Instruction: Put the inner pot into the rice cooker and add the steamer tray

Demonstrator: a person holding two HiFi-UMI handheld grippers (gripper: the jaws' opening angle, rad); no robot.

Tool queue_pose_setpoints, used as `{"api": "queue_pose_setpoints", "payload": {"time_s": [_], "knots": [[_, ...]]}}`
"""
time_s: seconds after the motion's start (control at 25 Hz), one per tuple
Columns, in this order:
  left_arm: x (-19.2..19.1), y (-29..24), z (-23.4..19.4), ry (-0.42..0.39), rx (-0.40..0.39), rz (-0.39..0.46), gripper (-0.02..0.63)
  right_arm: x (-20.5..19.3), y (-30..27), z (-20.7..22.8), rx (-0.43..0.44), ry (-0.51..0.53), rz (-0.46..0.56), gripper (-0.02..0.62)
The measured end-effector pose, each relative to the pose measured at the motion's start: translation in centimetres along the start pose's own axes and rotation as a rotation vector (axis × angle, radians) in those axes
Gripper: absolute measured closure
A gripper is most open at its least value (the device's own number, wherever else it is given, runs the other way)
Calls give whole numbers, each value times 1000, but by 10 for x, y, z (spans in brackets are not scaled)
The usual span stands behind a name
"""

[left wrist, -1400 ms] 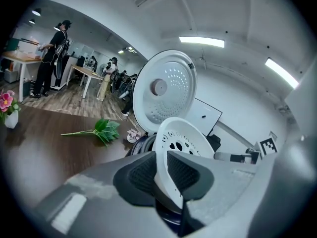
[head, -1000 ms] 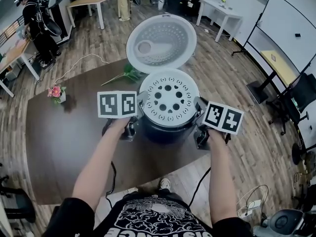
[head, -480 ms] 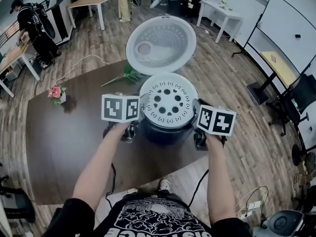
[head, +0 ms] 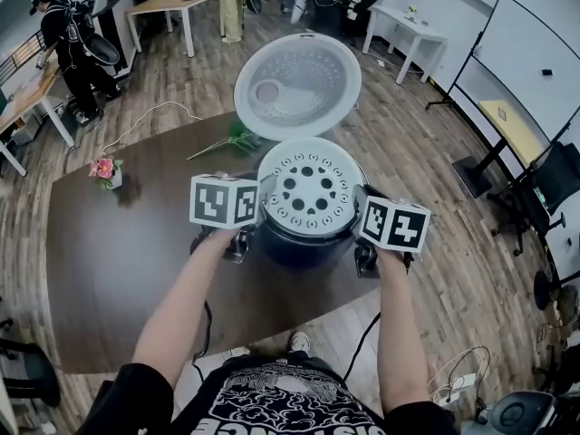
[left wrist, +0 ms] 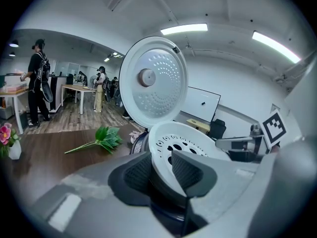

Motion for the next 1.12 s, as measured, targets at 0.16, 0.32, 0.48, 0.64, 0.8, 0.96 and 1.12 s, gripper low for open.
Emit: {"api": "queue_pose_setpoints", "payload": {"time_s": [0.16, 0.32, 0.48, 0.64, 0.8, 0.96, 1.12], "knots": [[1, 2, -2, -40, 14, 3, 469, 2, -2, -5, -8, 10, 6, 523], [0, 6, -3, -51, 30, 5, 461, 4, 0, -8, -4, 17, 10, 525], [-4, 5, 4, -43, 39, 9, 430, 4, 8, -4, 5, 29, 21, 526], [-5, 10, 0, -40, 50, 12, 430, 10, 11, -12, 23, 43, 40, 526], [-6, 21, -3, -40, 68, 32, 430, 21, 14, -29, 68, 77, 68, 526], [-9, 40, -12, -16, 91, 73, 430, 29, 20, -54, 104, 123, 95, 526], [-12, 62, -19, -17, 149, 108, 430, 36, 25, -81, 168, 164, 120, 528]]}}
Point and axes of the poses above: the fingertips, and each gripper's own axes: y backward along the fingers, z to its right, x out of its top, the point moved 6 cm from there along y, backward along the fingers, and after that the axes turned 8 degrees about -z, right-handed, at the moved point
